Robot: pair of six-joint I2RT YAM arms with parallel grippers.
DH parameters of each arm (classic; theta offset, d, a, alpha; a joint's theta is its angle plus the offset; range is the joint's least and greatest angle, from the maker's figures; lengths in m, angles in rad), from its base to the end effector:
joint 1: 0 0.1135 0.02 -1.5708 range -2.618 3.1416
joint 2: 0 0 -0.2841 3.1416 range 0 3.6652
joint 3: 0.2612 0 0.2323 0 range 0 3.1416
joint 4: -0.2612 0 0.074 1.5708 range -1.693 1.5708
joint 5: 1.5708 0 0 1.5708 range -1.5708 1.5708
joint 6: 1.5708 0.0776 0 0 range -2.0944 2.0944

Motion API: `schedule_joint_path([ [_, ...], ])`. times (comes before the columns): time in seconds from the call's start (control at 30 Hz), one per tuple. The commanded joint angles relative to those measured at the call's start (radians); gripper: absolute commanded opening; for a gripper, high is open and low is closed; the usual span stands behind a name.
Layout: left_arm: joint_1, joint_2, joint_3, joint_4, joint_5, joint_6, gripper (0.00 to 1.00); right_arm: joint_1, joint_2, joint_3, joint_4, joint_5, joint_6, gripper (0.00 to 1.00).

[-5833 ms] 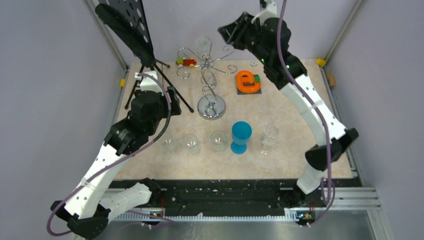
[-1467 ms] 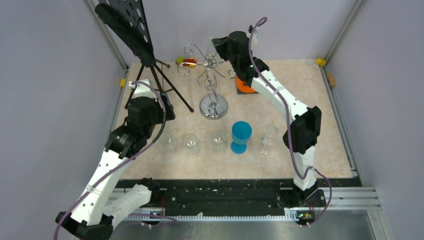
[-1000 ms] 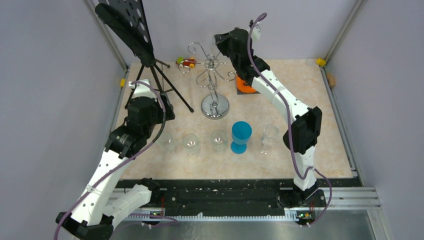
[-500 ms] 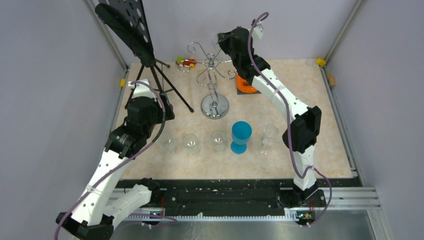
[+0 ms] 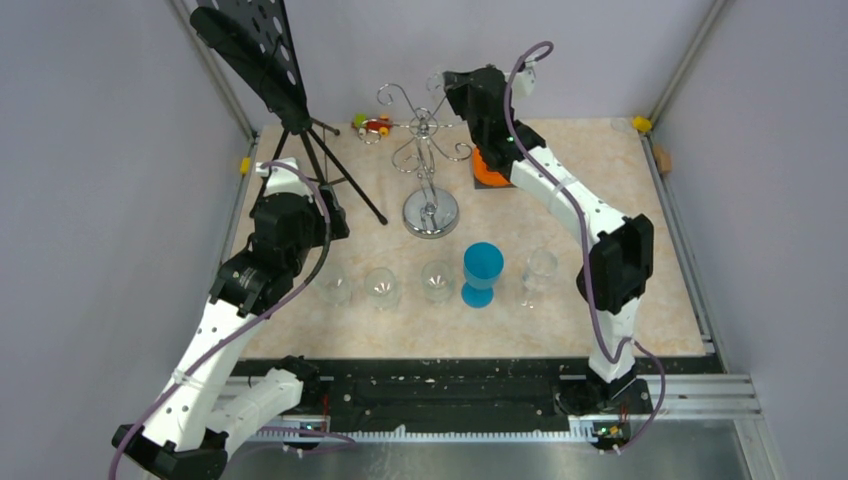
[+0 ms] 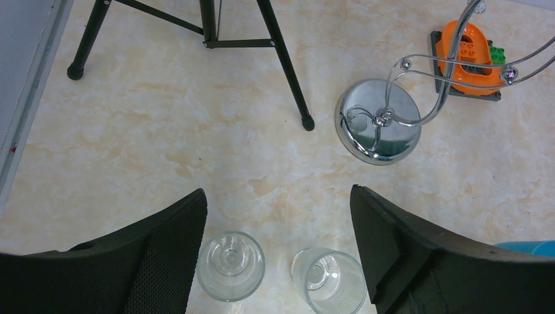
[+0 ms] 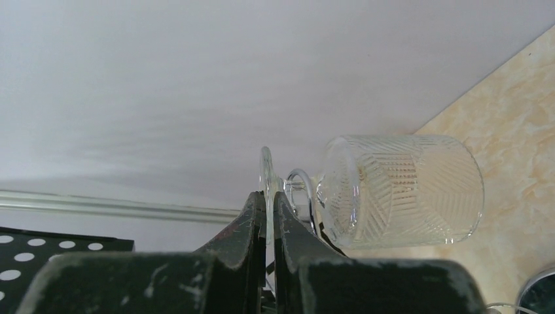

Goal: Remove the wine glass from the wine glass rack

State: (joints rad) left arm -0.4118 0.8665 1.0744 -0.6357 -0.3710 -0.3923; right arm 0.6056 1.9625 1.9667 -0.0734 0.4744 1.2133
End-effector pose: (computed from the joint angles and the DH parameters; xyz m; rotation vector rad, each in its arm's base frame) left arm 0.1729 -0.0448 0.3743 -0.2170 1.9590 -0.1545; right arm 0.4274 0.2528 0.4271 0.8680 1.4961 0.9919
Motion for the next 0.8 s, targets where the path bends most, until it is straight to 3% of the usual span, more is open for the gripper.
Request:
schedule_joint_path([
  [0.0, 0.008, 0.003, -0.005, 0.043, 0.01, -0.007, 0.84, -0.001, -0.127, -0.003, 0.142, 0.004, 0.047, 0.0],
  [0.37, 0.013, 0.004, -0.005, 0.044, 0.02, -0.011, 0.84, -0.001, -0.161, -0.029, 0.101, 0.008, 0.075, 0.0],
  [0.77, 0.015, 0.003, -0.006, 0.044, 0.022, -0.011, 0.84, 0.0, -0.162, -0.066, 0.102, -0.109, 0.132, 0.0],
])
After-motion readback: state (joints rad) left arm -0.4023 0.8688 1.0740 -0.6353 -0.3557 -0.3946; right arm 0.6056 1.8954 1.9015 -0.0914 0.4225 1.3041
